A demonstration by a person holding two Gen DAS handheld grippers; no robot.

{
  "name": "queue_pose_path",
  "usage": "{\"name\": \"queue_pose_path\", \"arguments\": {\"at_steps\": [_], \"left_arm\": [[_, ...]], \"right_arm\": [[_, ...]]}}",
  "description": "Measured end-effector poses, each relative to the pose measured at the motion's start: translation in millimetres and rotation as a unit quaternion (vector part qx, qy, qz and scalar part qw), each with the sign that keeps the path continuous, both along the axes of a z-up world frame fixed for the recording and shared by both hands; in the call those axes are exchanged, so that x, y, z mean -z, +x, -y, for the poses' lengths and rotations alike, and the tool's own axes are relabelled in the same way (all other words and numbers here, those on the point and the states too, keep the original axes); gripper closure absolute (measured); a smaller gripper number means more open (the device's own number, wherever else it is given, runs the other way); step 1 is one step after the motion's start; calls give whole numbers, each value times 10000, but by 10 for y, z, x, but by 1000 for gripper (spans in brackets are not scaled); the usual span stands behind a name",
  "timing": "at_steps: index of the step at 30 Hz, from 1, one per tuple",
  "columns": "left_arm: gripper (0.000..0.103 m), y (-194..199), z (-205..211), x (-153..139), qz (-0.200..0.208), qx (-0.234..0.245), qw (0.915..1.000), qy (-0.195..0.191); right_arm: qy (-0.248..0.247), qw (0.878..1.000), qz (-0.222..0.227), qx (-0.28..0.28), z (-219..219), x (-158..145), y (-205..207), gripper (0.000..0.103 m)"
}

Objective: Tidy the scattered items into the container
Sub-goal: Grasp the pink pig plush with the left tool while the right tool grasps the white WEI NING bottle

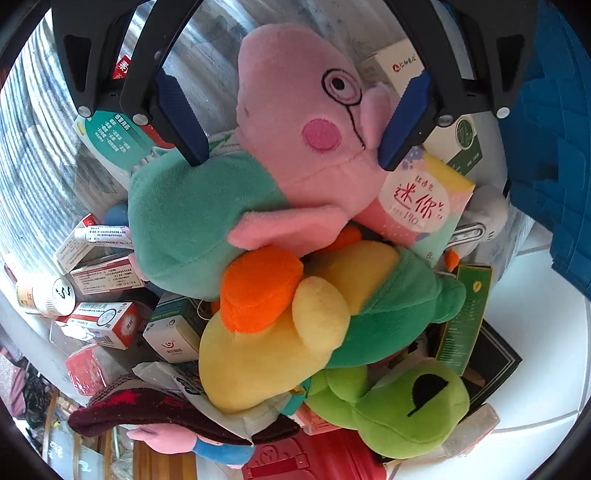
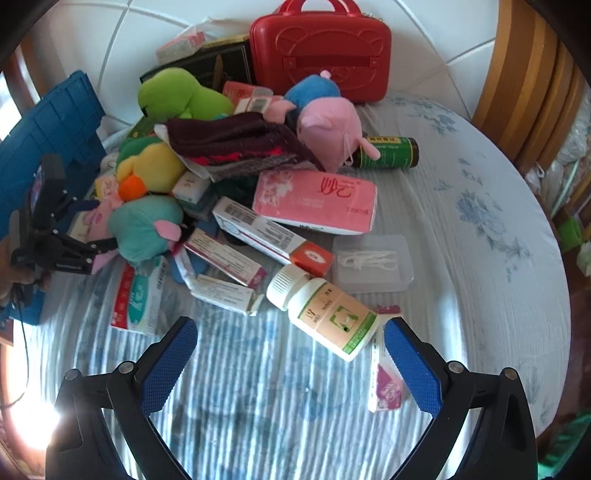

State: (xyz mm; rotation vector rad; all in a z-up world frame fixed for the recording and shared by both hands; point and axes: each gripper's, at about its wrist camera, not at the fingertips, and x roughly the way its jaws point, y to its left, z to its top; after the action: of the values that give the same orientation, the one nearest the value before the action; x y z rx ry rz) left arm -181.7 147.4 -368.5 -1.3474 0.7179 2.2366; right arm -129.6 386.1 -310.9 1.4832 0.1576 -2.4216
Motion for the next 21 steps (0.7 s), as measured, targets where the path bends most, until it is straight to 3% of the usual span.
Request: {"name": "queue_pose_path", "arguments": {"at_steps": [1, 5, 10, 12, 15, 16, 18, 21], "left_arm": [[0, -16, 0, 27, -11, 72, 10000, 7], [0, -82, 41, 101, 113, 361, 9991, 186], [0, -169, 66, 167, 474, 745, 9950, 471], [0, -161, 33, 180, 525, 966, 9934, 319], [0, -94, -54, 292, 295, 1225, 9917, -255], [5, -89, -73, 326, 237, 1194, 9918, -378], [11, -113, -62, 289, 286, 968, 9947, -182], [23, -76, -49, 219, 335, 806, 9962, 58]], "right_arm": [[77, 9999, 44, -80, 3, 99, -49, 0], [402, 9981, 218, -422, 19, 454, -216, 0], [368, 9953, 392, -804, 64, 704, -313, 0], [357, 9945, 434, -888, 68, 755, -330, 0], [432, 9932, 427, -996, 71, 806, -338, 1], [480, 9927, 435, -1016, 73, 823, -343, 1], [535, 9920, 461, -1043, 71, 854, -356, 5], [675, 9903, 529, -1097, 79, 920, -368, 22]]}}
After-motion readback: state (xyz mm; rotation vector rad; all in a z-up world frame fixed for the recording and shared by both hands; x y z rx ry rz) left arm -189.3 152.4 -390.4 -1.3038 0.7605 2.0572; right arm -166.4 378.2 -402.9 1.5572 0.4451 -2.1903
